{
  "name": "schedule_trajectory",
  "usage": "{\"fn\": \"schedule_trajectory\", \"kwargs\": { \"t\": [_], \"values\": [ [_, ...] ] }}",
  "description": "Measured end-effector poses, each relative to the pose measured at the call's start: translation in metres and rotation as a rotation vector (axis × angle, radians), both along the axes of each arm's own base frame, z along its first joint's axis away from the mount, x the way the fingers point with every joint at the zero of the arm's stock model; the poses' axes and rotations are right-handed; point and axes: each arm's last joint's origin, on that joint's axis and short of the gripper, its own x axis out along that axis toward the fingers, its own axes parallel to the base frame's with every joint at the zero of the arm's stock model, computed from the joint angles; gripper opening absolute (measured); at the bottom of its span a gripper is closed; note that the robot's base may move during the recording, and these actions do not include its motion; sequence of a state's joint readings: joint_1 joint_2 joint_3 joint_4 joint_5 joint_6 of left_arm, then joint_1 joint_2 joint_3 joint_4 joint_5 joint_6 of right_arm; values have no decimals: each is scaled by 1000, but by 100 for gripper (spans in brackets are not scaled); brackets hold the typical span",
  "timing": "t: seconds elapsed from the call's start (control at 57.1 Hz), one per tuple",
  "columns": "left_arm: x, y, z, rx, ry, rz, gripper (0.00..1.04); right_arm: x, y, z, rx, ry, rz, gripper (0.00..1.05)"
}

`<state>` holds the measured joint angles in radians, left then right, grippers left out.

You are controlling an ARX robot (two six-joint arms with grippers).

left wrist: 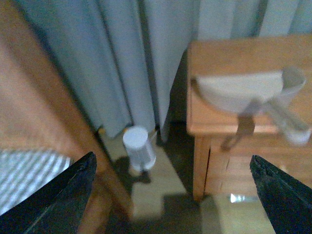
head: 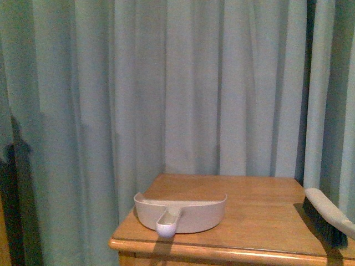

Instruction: Clean up trash

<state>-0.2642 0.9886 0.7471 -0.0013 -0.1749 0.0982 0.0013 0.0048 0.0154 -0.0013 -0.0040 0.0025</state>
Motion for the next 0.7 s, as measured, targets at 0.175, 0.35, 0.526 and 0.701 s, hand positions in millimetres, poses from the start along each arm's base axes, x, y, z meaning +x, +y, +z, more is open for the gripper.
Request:
{"fn": "schedule_trajectory", "kwargs": {
  "t": [0.175,0.35,0.526,0.701],
  "values": [
    [83,-41,42,45,1,-41,97,0,0,0,0,0,-3,97],
    [96,-63,33,107,72,-47,97,0,0,0,0,0,-3,97],
    [112,-99,31,136,227,-90,97,0,0,0,0,0,-3,97],
    [122,-139,29,142,322,-130,97,0,0,0,0,0,-3,97]
  ]
}}
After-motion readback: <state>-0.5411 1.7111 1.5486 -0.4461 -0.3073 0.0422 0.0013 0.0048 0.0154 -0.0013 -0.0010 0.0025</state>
